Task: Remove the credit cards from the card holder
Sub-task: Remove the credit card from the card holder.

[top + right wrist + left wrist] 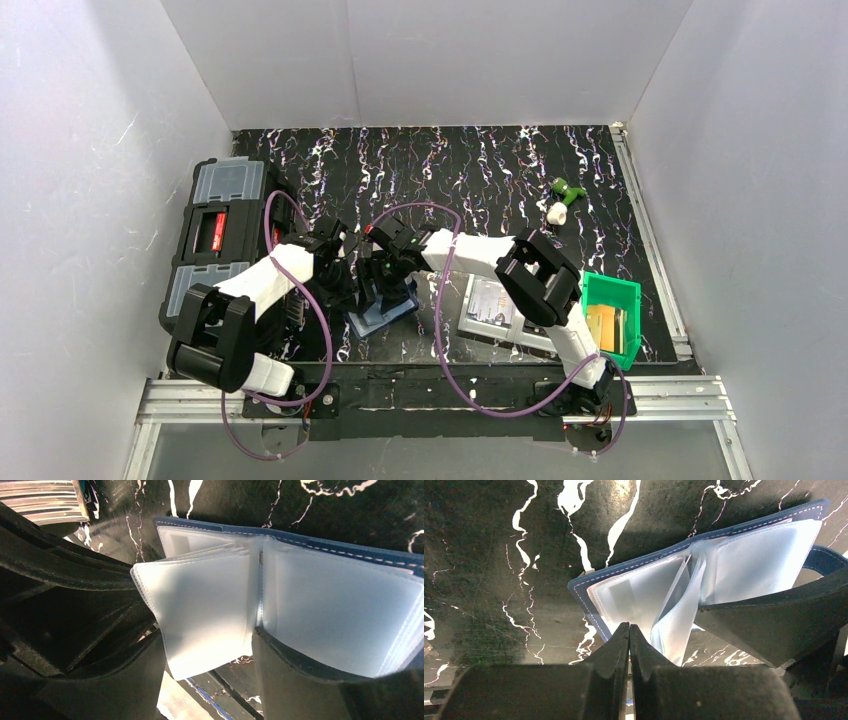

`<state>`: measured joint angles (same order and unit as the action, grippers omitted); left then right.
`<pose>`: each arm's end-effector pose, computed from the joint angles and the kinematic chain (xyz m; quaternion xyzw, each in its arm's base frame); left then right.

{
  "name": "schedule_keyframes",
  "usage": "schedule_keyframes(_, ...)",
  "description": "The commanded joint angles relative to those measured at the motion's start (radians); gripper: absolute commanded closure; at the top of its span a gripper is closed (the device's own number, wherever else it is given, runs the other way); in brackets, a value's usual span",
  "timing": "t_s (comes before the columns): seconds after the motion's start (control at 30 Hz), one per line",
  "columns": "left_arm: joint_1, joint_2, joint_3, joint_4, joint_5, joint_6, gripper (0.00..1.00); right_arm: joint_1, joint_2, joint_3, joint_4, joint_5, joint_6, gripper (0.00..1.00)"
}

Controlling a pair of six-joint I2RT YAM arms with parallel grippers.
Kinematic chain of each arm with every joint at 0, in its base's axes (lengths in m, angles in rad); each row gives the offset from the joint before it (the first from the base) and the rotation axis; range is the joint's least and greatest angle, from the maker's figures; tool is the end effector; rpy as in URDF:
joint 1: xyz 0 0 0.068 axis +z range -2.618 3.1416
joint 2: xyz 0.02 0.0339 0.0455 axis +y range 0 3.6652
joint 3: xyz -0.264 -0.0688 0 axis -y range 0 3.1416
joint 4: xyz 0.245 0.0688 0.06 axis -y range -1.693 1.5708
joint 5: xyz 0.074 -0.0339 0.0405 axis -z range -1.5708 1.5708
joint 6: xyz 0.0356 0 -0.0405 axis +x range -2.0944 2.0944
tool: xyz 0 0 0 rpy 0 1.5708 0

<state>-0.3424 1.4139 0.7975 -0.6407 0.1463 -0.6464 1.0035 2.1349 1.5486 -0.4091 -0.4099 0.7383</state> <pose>0.2310 -0.0878 0.1777 -0.1379 0.9755 -0.1375 0.1029 0.2333 0.3926 0.1615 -0.1814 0.9230 0.3382 0.0297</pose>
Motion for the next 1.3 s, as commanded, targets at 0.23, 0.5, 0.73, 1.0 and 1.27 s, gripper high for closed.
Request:
schedule_keyframes(0.23,0.002,-0.017,0.019,-0.035,-0.006,0.011,0.99,-0.011,-0.045,-0.070,0.091,-0.055,0.034,0.36)
schedule_keyframes(0.5,0.006,-0.052,0.022,-0.065,-0.021,0.011,0.99,-0.029,-0.042,-0.111,0.140,-0.095,0.068,0.44)
schedule_keyframes(0.73,0.008,-0.157,0.051,-0.137,-0.028,0.009,0.96,-0.034,-0.041,-0.119,0.150,-0.104,0.076,0.48)
schedule_keyframes(1.0,0.007,-0.245,-0.038,-0.045,0.215,-0.088,0.85,-0.039,-0.021,-0.127,0.181,-0.148,0.112,0.49)
schedule_keyframes(1.27,0.007,-0.319,-0.140,0.020,0.225,-0.164,0.82,-0.052,-0.016,-0.155,0.220,-0.184,0.144,0.50)
